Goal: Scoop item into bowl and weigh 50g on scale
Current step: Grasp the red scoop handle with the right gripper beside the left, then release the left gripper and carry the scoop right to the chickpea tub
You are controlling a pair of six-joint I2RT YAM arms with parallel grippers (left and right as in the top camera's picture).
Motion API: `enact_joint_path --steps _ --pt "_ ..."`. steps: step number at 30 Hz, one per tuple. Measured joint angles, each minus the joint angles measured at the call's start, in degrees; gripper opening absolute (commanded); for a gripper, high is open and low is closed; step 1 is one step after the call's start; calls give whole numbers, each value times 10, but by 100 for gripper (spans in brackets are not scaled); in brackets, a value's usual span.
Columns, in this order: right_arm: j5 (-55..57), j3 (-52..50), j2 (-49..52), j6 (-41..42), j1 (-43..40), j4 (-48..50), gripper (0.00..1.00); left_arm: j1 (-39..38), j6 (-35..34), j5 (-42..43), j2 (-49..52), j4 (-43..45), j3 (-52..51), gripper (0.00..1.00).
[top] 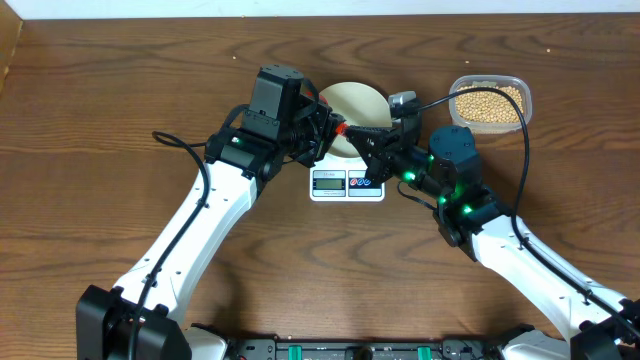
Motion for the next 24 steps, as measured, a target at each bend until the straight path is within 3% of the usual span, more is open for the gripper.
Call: enact_joint_path --steps 2,4,11,15,24 --pt "0 0 0 0 0 0 1 0 5 0 0 0 0 17" --pt "0 0 0 0 0 -1 1 0 16 0 0 1 0 41" --pt "0 0 0 5 0 2 1 -1 66 0 0 1 0 75" --pt "-2 0 0 8 -4 1 1 0 93 0 0 2 0 82" --pt "-2 0 -25 9 -44 -44 1 0 216 -1 -39 55 0 85"
